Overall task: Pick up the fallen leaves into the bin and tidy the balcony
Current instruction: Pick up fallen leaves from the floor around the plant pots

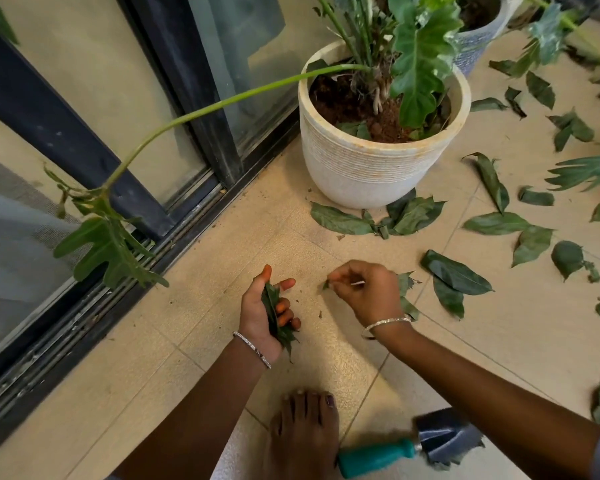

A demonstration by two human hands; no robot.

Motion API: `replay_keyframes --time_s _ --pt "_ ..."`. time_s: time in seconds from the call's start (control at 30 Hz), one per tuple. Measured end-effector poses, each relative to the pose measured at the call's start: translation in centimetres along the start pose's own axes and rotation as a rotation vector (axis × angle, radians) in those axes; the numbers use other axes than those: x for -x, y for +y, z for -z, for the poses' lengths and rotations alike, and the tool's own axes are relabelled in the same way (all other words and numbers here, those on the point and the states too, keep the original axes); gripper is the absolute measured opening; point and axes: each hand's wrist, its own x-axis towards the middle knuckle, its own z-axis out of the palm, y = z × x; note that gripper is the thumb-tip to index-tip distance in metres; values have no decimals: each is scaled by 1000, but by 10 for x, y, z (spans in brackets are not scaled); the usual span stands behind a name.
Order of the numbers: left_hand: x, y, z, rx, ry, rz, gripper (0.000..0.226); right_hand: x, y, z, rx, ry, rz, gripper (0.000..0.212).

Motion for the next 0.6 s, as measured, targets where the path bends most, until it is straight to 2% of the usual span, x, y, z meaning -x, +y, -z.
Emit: replay_keyframes --time_s 0.1,0.17,0.23,0.3,0.33,0.37,0.4,0.47,0.5,0.53,0.57,0.6 --pt "-5 -6 -7 -10 12 -11 53 4 -31 -3 -166 -6 38 17" --pt "-12 -13 -13 -1 7 -44 54 10 -40 -10 -176 -43 92 18" --pt "-13 -11 -24 -92 -28 -53 53 16 -38 -14 -116 -63 182 19" --pt "-15 -12 -32 -14 -82 1 49 20 -31 -16 20 -57 269 20" --pt "-33 -12 -32 -7 -9 34 45 21 -28 -16 89 -50 294 18" --pt "-42 -7 -16 75 -100 78 38 21 -26 -15 142 -49 304 15" --pt "-44 -22 7 115 -120 5 27 20 -24 -14 172 -60 308 11" --pt "-37 -122 58 -517 116 -546 10 16 -21 -8 138 -87 309 10" --pt "-30 -130 57 -616 194 -664 8 11 -19 -4 104 -74 306 10" --pt "-27 -111 47 -504 120 -561 13 4 -16 1 86 -39 301 11" --pt "-32 -68 25 -197 -67 -272 24 -6 -10 5 96 6 283 12" --pt "-36 -12 -11 64 -153 -92 33 -17 -2 10 133 43 251 14"
